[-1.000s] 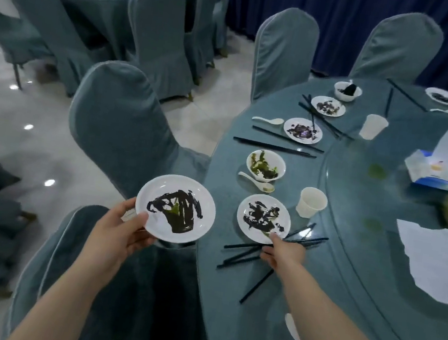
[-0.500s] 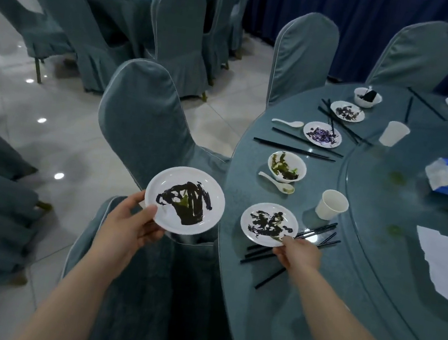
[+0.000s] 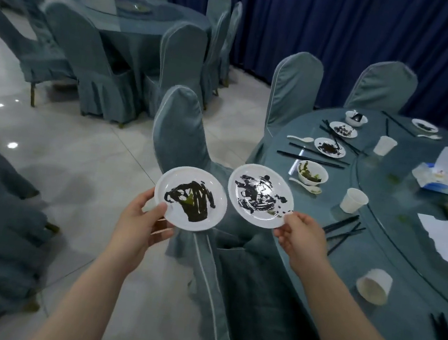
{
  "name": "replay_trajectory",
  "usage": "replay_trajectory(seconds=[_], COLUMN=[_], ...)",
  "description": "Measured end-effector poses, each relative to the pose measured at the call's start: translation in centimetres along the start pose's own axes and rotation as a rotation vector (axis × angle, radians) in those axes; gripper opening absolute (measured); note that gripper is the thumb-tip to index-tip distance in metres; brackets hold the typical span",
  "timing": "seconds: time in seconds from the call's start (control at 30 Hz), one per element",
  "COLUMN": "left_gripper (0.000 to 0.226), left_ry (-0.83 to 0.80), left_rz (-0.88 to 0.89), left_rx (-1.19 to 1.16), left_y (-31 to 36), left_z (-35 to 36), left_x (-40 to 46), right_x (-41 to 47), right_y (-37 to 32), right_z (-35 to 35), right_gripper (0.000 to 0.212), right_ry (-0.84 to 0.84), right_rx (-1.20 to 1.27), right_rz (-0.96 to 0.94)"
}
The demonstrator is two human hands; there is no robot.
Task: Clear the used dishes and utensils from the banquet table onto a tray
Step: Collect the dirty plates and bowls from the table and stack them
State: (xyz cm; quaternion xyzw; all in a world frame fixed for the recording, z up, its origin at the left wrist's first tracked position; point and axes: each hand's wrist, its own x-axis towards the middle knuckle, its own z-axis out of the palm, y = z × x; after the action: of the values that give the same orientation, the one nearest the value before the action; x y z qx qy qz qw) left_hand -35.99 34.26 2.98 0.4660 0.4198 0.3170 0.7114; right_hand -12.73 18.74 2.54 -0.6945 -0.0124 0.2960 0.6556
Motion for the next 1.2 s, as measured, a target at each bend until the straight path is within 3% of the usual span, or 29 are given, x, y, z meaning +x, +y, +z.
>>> replay_trajectory(seconds=[0.43,0.63,0.9,1.2], left_gripper=[0.03,0.034,0.037,0.039], left_ry=[-0.08,-0.07,-0.127,-0.145], left_rz=[-0.015,-0.053,-0.044,-0.07], left_rx=[-0.019,0.001,-0.012,-0.062], left_y=[3.9,5.9,11.5,16.4], left_z=[-9.1,-11.3,-11.6,-14.9], left_x=[4.2,11.7,24.2,38.1], right_x=[-3.3,1.7,10.7,18.8], right_y=[0.4,0.2,-3.7,-6.9], right_z=[16.7,24.1,33.1,44.6], right_gripper=[0.007,0.007,0.024,0.026], right_ry=[-0.289,-0.369,-0.421,-0.383], right_rx=[-0.094,-0.003,-0.121,-0.059], right_rz=[-0.061,0.035,-0.07,-0.04])
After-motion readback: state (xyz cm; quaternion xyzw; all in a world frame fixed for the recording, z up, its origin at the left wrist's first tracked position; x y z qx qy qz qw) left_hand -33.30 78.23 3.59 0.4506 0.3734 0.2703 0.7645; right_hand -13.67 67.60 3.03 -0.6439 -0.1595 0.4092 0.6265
